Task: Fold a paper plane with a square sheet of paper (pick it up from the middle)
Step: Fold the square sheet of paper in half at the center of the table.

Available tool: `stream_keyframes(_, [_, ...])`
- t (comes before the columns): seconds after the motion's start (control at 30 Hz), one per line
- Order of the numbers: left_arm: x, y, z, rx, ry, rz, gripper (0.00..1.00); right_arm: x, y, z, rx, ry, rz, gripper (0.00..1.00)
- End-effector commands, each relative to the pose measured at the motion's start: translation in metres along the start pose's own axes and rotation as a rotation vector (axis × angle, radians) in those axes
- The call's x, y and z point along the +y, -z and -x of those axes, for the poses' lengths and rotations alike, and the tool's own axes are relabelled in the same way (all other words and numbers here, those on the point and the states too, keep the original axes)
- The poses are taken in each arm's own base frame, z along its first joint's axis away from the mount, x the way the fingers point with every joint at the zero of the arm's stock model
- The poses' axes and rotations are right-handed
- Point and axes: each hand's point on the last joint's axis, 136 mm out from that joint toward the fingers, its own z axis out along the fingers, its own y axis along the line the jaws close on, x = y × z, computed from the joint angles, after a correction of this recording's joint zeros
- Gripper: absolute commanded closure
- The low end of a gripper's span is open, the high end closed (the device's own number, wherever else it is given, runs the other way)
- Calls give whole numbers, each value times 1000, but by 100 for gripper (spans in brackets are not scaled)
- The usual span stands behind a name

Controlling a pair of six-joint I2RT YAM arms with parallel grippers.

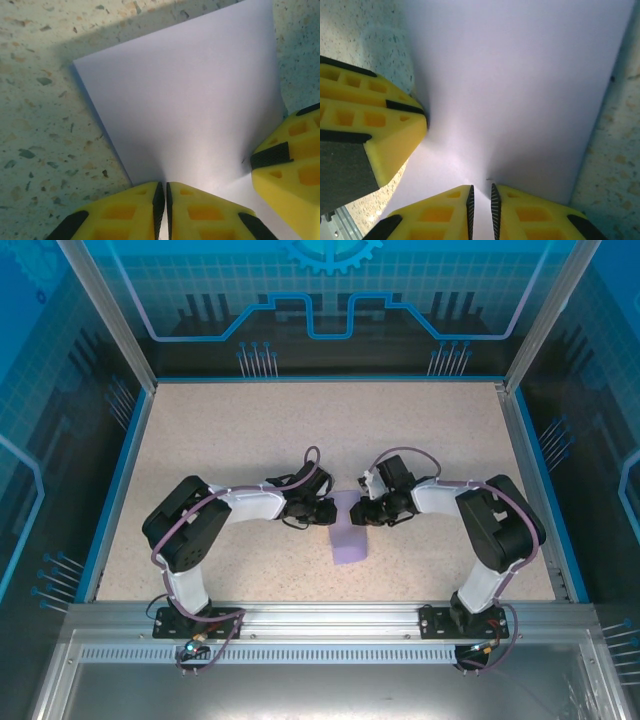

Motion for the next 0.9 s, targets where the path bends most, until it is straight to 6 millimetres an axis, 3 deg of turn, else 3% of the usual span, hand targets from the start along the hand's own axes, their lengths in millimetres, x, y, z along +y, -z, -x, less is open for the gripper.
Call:
stream_keyframes(0.0, [55, -11, -48, 162, 29, 197, 84, -15, -2, -27, 78, -19, -40, 80])
stream_keyframes(0.27, [59, -9, -48, 169, 27, 208, 84, -27, 8, -51, 108, -29, -86, 79])
stream_keyframes(0.37, [59, -9, -47, 168, 26, 207, 84, -15, 15, -50, 89, -23, -60, 79])
stream_keyframes(0.5, [57, -11, -45, 171, 24, 201, 84, 12, 22, -35, 26, 6, -3, 79])
stream_keyframes(0.63, [56, -13, -43, 170, 22, 197, 84, 24, 9, -34, 23, 19, 17, 79])
stream_keyframes(0.87, [58, -14, -45, 178, 13, 203, 84, 14, -6, -52, 59, -10, -3, 79])
